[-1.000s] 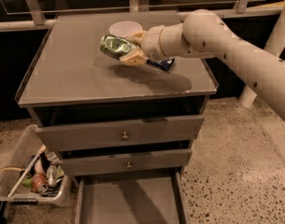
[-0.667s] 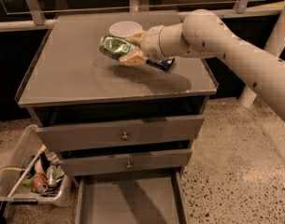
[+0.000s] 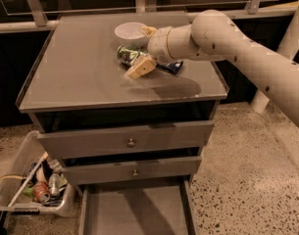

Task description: Pick green can from bottom drawer and place on counter

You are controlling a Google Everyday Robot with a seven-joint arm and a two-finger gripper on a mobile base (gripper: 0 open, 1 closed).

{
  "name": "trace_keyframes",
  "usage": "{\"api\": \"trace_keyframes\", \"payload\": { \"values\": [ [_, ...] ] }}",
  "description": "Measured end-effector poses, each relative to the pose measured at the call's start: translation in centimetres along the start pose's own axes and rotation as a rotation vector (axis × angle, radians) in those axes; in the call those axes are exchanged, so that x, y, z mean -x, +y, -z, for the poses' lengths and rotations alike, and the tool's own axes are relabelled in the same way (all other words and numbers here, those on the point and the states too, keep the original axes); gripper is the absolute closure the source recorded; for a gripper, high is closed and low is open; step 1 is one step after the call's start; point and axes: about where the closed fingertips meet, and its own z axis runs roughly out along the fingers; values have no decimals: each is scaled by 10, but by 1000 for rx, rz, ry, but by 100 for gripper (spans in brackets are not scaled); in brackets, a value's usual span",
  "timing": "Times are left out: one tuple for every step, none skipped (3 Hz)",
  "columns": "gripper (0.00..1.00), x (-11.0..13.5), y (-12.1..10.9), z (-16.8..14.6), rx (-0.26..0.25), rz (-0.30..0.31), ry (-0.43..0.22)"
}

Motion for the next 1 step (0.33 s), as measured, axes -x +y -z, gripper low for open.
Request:
{"api": "trace_keyframes", "payload": {
  "values": [
    [0, 0, 0, 0, 0, 0, 0]
  ]
}}
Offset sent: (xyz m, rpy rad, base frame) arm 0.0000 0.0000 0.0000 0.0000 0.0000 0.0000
